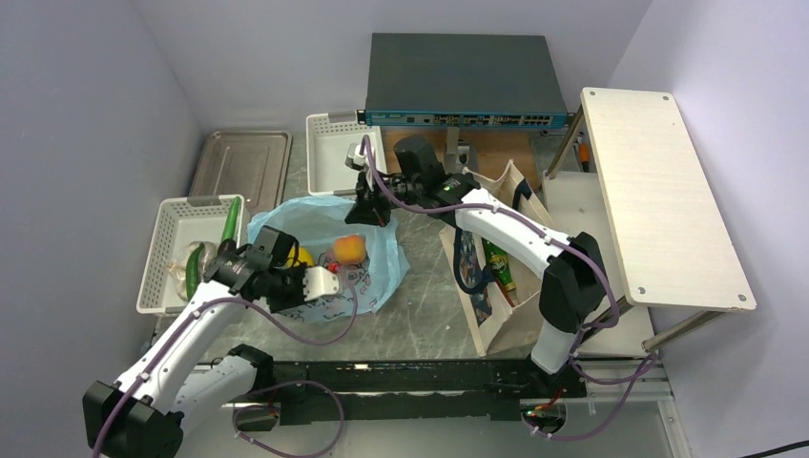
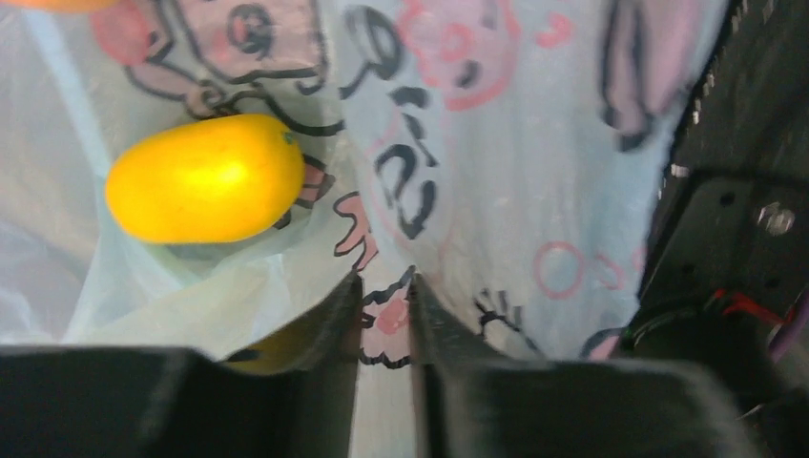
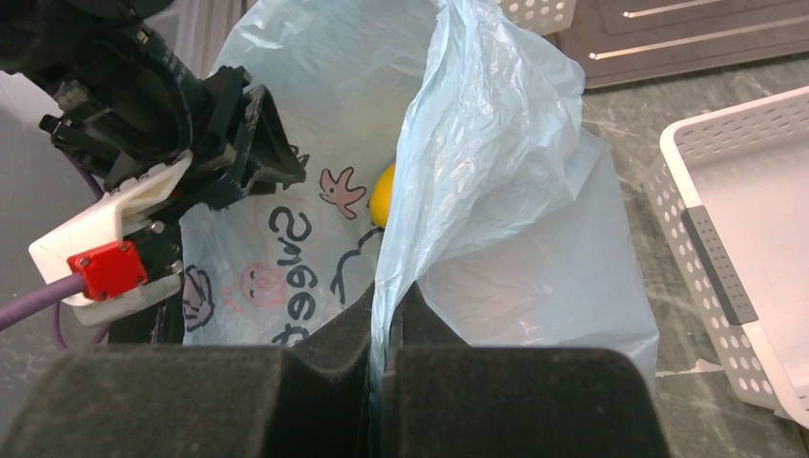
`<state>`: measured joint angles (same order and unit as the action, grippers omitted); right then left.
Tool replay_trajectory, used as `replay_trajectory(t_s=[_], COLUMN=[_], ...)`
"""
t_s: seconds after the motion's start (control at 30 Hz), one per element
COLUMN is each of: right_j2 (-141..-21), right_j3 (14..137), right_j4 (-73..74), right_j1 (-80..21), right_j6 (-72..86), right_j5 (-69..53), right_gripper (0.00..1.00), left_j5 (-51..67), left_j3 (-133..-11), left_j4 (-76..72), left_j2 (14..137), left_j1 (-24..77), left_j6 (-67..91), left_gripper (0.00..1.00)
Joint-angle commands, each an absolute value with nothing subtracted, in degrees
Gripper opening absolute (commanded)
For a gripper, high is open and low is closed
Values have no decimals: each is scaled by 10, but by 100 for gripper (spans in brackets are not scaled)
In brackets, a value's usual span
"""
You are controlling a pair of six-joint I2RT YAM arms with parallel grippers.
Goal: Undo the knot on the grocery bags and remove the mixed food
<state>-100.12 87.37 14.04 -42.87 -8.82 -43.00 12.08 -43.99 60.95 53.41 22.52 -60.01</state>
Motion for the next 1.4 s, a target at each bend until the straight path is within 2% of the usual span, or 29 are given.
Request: replay_trajectory(t_s=[0.0,0.13,0.3,0.33,0.47,0.57,0.63,1.17,1.3,1.37], right_j2=[-972,-984,-980,-980,-978,-978,-979,-986,-990,-989], right_j3=[868,864,840,837,832,832,837,837,839,838], right_j4=[120,107,74,71,69,67,71,81,80,83], right_j1=[-437,-444,-451,-452,-453,-457,-461,-472,-472,-472], right_j6=[-96,-73,-44,-43,-42,-46,-56,-69,-70,-71], right_j5=[-436,-417,-393,-391,-385,-385,-385,-391,-387,-383], right_gripper=[0,0,0,0,0,0,0,0,0,0], left_j5=[103,118,43,19,-51,-57,-53,-79,-53,-41], left_j3=[-483,-514,-490,-485,-471,-457,-444,-391,-397,-413], left_j4=[478,419,364,361,364,369,362,251,250,258], left_j2=[537,584,611,616,642,665,673,765,757,739], left_j1=[223,223,222,222,196,176,174,170,181,219], left_j6=[-357,-177,40,80,160,206,222,242,224,197], left_gripper=[43,61,62,66,75,92,95,92,65,59])
